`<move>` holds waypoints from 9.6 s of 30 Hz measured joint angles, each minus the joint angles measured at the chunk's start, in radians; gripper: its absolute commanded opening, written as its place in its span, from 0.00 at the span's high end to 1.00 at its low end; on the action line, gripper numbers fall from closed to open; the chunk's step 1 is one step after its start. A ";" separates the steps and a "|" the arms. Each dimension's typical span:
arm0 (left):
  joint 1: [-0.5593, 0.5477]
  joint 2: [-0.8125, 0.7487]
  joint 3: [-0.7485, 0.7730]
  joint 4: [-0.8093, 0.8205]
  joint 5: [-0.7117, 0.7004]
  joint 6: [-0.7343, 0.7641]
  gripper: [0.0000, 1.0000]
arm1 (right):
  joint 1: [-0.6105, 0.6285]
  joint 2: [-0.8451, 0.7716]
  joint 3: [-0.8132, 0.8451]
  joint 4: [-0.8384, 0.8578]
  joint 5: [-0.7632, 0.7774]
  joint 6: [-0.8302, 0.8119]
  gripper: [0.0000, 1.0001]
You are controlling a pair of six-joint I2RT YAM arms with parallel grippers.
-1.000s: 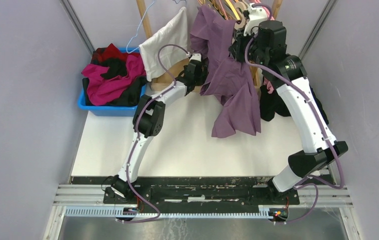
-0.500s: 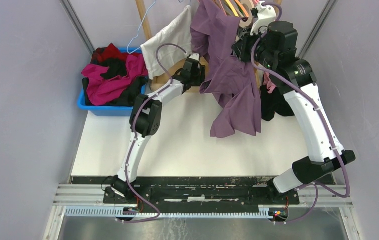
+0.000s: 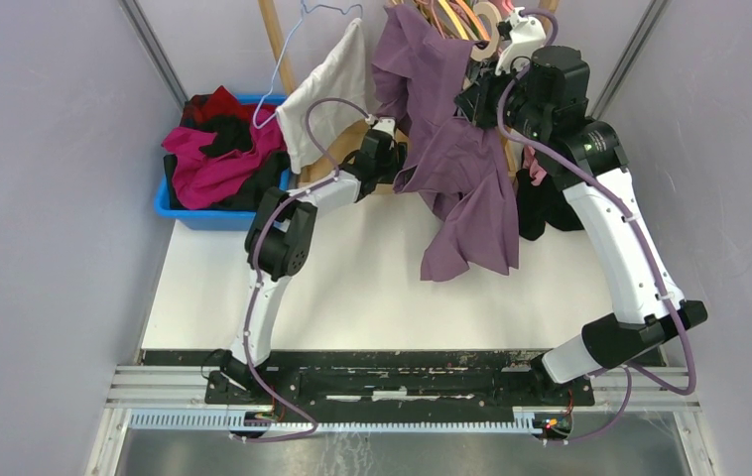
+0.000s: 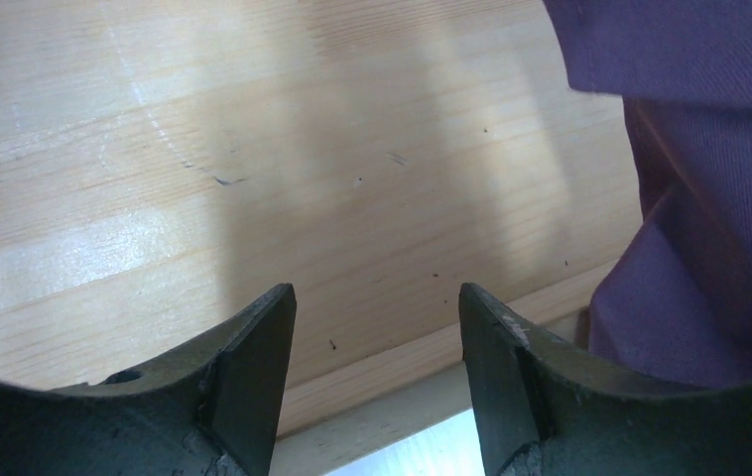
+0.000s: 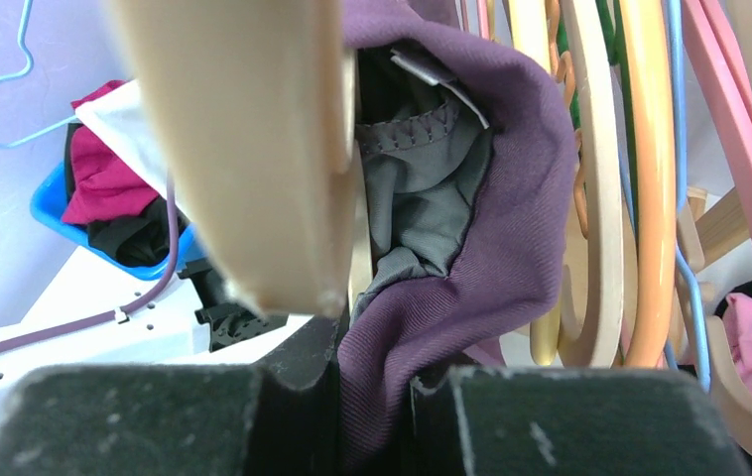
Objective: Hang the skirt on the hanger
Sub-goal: Move the clothesline to the center of the board, then place the hanger at the clothesline, then move the clothesline to the center of the board.
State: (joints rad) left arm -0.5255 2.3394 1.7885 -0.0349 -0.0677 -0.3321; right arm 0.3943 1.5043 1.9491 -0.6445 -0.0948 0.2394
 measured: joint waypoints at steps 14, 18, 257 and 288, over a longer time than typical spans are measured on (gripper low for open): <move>-0.043 -0.131 -0.269 0.174 -0.010 -0.020 0.33 | 0.036 0.052 0.059 -0.003 -0.023 0.019 0.99; -0.062 -0.162 -0.327 0.203 -0.013 -0.023 0.33 | 0.073 0.122 0.158 -0.027 -0.006 -0.001 0.99; -0.257 -1.320 -0.978 -0.315 -0.043 -0.174 0.01 | 0.074 -0.654 -0.867 -0.084 0.252 0.081 0.27; 0.028 -1.388 -0.798 -0.435 -0.245 -0.183 0.01 | 0.072 -0.797 -1.015 -0.043 0.200 0.284 0.00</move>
State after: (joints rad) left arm -0.4973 0.9516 0.9901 -0.4702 -0.3130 -0.5152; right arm 0.4664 0.7074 0.9337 -0.6880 0.1047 0.5232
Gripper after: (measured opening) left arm 0.990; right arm 0.996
